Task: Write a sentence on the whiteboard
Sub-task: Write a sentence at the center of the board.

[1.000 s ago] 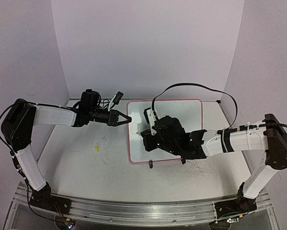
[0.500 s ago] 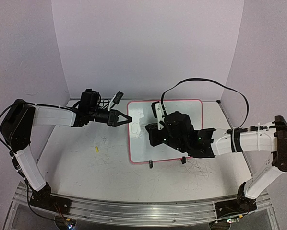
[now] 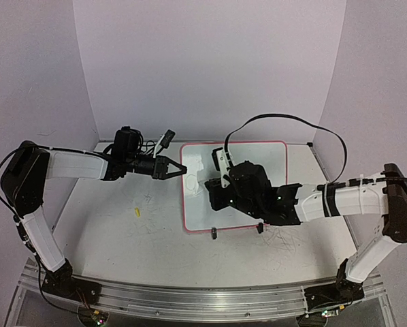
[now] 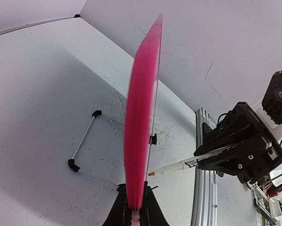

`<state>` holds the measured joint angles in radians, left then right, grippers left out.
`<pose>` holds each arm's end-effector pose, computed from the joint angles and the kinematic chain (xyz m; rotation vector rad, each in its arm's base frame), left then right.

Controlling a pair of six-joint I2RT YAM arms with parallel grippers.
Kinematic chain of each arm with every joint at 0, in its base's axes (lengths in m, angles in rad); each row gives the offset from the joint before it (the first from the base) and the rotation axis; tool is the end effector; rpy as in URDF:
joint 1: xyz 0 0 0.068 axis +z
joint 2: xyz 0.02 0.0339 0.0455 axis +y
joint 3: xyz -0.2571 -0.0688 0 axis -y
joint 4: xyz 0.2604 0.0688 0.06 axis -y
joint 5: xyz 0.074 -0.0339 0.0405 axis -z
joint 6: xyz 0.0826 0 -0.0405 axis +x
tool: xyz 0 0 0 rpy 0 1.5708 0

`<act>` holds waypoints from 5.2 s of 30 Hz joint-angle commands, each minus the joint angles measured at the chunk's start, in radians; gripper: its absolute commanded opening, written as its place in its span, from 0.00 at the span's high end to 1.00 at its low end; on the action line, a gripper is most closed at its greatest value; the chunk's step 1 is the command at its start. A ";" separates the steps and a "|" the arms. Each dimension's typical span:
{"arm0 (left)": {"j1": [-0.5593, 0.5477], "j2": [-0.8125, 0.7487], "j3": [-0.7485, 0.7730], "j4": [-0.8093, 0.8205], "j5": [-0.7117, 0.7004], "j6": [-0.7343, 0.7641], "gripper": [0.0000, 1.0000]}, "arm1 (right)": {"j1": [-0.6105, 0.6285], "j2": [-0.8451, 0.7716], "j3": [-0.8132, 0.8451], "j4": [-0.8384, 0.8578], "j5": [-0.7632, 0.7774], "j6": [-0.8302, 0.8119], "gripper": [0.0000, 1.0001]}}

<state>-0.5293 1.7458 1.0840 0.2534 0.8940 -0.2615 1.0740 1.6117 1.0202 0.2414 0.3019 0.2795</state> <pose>0.3321 -0.2689 0.2040 0.8836 1.8820 -1.3791 0.2235 0.3608 0.2226 -0.5612 1.8719 0.6208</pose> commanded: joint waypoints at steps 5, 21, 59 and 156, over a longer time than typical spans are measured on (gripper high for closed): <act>-0.003 -0.035 -0.001 0.018 -0.047 0.016 1.00 | -0.002 0.020 0.046 0.033 0.013 -0.015 1.00; -0.005 -0.039 -0.003 0.018 -0.045 0.018 1.00 | -0.002 0.041 0.064 0.032 0.030 -0.023 1.00; -0.005 -0.037 -0.004 0.018 -0.045 0.018 1.00 | -0.002 -0.035 -0.043 -0.003 0.080 0.044 1.00; -0.009 -0.043 -0.005 0.018 -0.050 0.022 1.00 | -0.039 -0.054 -0.102 0.057 -0.040 0.071 1.00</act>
<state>-0.5350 1.7363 1.0836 0.2516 0.8857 -0.2604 1.0300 1.5555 0.9302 0.2936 0.2627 0.3333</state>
